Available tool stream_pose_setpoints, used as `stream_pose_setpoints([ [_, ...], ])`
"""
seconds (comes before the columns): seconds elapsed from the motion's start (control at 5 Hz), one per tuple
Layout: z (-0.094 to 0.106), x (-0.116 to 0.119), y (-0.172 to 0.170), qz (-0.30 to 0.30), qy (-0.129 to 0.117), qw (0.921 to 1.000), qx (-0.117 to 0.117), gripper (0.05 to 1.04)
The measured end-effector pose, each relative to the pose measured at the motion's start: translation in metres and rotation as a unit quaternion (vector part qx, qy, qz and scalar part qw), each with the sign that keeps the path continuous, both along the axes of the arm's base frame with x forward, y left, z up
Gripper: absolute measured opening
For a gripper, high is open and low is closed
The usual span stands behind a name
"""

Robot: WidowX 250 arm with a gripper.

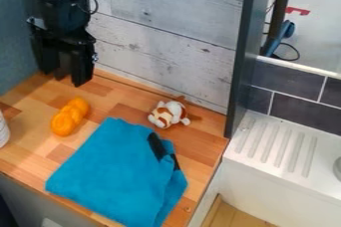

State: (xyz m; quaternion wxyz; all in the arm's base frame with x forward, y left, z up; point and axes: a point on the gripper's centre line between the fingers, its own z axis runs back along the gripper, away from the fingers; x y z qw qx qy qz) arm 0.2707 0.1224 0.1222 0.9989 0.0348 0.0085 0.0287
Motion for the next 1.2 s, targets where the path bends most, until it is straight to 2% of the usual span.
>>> stream_pose_setpoints([
  [0.2, -0.009, -0.001, -0.001, 0.002, 0.013, 0.9999, -0.005, 1.001],
  [0.4, -0.022, 0.007, 0.003, 0.031, 0.006, 0.9995, -0.002, 1.001],
  [0.6, -0.043, 0.004, 0.021, 0.069, 0.016, 0.9974, -0.007, 1.001],
  [0.8, -0.062, 0.009, 0.03, 0.09, 0.029, 0.9954, -0.015, 1.001],
  [1.0, -0.074, 0.014, 0.037, 0.097, 0.053, 0.9938, -0.011, 1.001],
  [1.2, -0.084, 0.017, 0.039, 0.105, 0.065, 0.9923, -0.013, 1.001],
])
